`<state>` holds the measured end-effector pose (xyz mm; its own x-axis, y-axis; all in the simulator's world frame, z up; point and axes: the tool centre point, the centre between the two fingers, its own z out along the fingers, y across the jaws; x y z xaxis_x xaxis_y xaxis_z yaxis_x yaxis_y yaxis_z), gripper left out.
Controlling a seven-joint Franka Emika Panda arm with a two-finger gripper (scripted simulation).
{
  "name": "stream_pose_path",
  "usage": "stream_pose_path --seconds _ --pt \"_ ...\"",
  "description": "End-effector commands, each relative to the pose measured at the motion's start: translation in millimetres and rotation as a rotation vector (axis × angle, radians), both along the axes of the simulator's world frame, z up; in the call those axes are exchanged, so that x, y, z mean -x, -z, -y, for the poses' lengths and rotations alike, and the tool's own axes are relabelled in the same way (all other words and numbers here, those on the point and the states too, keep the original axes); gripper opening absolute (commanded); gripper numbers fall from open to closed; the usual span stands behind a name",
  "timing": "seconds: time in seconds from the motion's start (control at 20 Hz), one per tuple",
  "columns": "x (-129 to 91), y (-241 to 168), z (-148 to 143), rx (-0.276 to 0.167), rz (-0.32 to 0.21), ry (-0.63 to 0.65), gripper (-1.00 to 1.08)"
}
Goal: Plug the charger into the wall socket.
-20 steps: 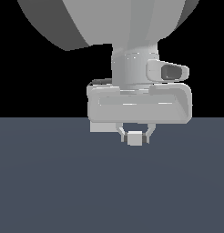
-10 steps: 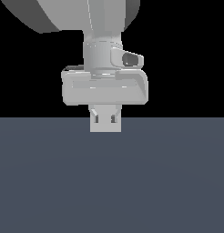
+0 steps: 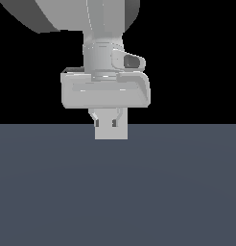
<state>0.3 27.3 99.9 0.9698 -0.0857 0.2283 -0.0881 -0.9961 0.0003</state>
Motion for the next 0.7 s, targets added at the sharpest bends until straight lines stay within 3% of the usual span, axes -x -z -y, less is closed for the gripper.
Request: stream_pose_path --seconds 0.0,0.65 --pt "-1 0 0 0.000 0.000 0.000 -1.00" --pt "-37 0 3 -0.001 0.000 0.000 -1.00"
